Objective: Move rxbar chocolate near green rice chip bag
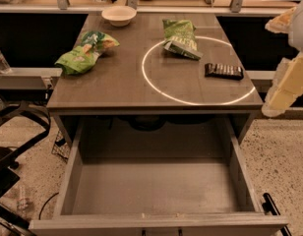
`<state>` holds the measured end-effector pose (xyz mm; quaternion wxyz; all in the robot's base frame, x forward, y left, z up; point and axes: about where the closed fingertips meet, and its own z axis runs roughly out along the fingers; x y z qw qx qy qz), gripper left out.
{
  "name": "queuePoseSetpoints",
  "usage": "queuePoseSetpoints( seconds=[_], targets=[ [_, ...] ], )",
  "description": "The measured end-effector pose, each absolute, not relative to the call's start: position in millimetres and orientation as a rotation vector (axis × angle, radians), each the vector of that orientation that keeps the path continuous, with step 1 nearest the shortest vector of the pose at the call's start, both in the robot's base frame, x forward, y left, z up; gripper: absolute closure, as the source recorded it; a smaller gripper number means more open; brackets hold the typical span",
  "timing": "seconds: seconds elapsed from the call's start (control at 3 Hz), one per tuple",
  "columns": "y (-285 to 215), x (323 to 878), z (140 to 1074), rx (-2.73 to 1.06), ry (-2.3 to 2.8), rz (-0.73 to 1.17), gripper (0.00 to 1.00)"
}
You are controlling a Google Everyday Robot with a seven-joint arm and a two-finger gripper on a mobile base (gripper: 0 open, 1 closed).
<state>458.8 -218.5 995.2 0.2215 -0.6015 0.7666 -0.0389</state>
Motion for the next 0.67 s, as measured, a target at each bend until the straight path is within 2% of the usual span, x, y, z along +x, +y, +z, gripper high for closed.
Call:
queuePoseSetpoints(
  seconds=[0.67],
  targets=[
    [-238,530,1013,-1.547,1.861,0.005,0.00]
  ],
)
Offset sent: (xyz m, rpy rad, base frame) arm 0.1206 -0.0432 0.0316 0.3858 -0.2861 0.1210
